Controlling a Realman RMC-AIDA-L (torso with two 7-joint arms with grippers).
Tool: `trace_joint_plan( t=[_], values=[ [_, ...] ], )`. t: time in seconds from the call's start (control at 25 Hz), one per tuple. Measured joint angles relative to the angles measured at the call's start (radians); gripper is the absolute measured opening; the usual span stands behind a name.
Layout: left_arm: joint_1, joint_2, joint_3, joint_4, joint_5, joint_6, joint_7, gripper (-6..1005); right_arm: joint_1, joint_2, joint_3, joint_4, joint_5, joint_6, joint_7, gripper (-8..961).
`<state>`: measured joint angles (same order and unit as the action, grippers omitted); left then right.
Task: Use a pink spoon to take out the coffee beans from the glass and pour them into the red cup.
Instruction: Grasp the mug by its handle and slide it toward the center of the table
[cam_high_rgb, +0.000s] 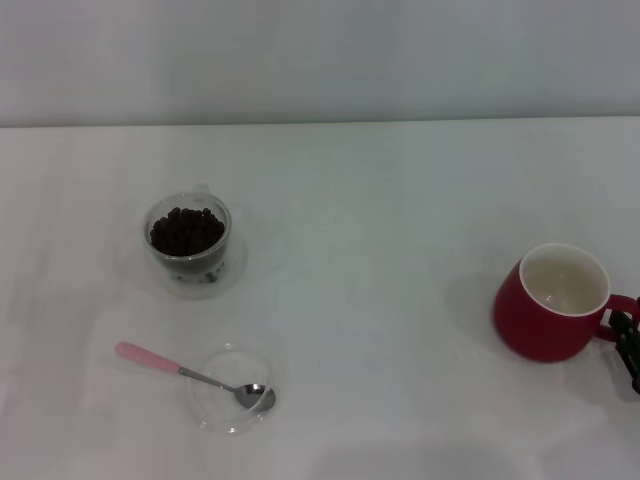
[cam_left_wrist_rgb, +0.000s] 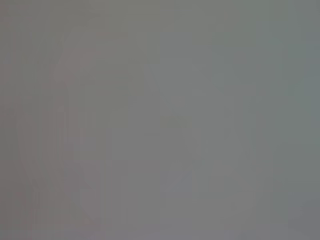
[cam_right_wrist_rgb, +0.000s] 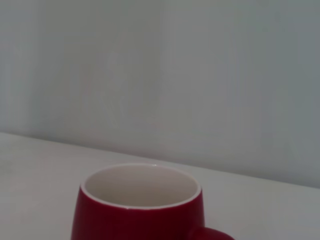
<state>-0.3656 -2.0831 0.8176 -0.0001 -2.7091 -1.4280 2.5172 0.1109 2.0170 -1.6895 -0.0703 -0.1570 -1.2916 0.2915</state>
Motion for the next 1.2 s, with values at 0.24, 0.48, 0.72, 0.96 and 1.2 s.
trace_joint_plan(
  t=[0.24, 0.48, 0.72, 0.96, 1.2],
  values=[
    [0.003, 0.000, 0.000, 0.001, 0.000, -0.006, 0.000, 684, -0.006, 0.000, -0.001, 0.004, -0.002, -0.006, -0.012, 322],
    [-0.001, 0.000, 0.000, -0.004, 0.000, -0.007, 0.000, 684, -0.007, -0.001, -0.008, 0.004, -0.002, -0.010, -0.013, 298],
    [-0.001, -0.001, 0.000, -0.004, 0.001, -0.006, 0.000, 683, -0.007, -0.001, -0.018, 0.005, -0.003, -0.012, -0.024, 291],
    [0.002, -0.002, 0.000, -0.005, 0.004, -0.011, 0.000, 683, -0.008, -0.002, -0.018, 0.009, -0.003, -0.012, -0.026, 283],
    [0.001, -0.002, 0.000, -0.005, 0.006, -0.009, 0.000, 683, -0.008, -0.001, -0.027, 0.009, -0.003, -0.024, -0.026, 174]
  ],
)
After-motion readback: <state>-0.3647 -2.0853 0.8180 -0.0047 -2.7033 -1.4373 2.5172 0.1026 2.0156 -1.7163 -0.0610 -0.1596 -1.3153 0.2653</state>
